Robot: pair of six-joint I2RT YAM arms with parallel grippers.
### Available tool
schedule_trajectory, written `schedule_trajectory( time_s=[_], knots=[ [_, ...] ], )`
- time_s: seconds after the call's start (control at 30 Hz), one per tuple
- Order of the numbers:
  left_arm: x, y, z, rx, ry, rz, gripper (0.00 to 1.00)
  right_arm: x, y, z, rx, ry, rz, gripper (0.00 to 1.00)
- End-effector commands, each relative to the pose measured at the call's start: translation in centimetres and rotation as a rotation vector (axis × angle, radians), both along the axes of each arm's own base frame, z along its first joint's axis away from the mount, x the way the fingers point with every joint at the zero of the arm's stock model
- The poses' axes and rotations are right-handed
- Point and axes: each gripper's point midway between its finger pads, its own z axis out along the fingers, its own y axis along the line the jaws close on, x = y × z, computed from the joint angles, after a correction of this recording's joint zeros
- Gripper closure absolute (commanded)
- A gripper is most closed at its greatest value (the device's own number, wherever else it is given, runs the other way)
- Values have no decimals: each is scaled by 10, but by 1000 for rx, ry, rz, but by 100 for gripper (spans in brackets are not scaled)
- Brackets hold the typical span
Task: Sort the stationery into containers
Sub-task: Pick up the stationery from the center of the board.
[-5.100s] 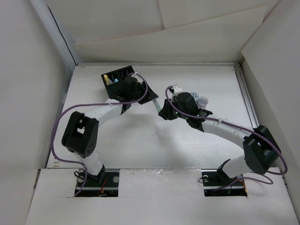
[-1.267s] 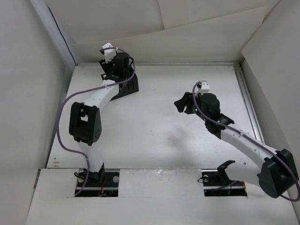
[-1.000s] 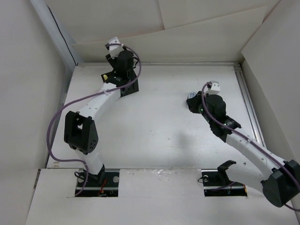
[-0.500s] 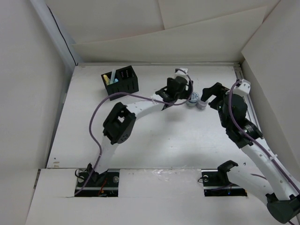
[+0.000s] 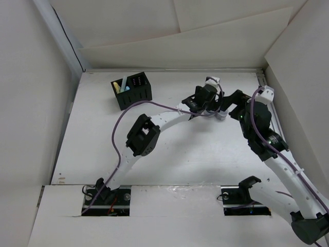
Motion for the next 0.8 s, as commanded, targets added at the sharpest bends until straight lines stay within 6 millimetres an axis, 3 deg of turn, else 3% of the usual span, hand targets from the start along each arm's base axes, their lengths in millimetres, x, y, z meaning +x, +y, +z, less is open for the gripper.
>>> schedule_trajectory(
  time_s=[0.0,0.1,0.13,0.3,0.47,0.5,0.53,0.57,0.63,0.67,0.7,0.77],
  knots=[
    [7,-3,-7,30,-10,8,14,0,4,15,7,-50,37,6],
    [11,-8,0,24,-27,3,17,1,5,12,10,-48,48,6],
    [13,-9,-12,41,-23,-1,18,1,6,12,2,-47,58,6],
    [15,-12,-11,36,-27,-1,24,1,10,6,3,-39,80,6],
    [19,-4,-18,63,-33,35,64,1,12,4,-4,-40,92,6],
    [20,-2,-10,55,-47,46,66,1,12,4,-4,-40,92,6],
    [18,2,-22,80,-34,53,68,1,12,4,-4,-40,92,6],
    [17,3,-17,72,-40,54,70,1,12,4,-4,-40,92,6],
    [20,14,-6,84,-62,98,82,1,12,-1,-7,-31,92,6],
    [17,22,-14,106,-58,113,85,1,12,-1,-16,-31,93,6],
    [18,29,7,89,-86,138,86,0,11,2,-13,-39,93,6],
    [11,42,8,95,-93,155,88,0,11,2,-13,-39,93,5]
  ],
)
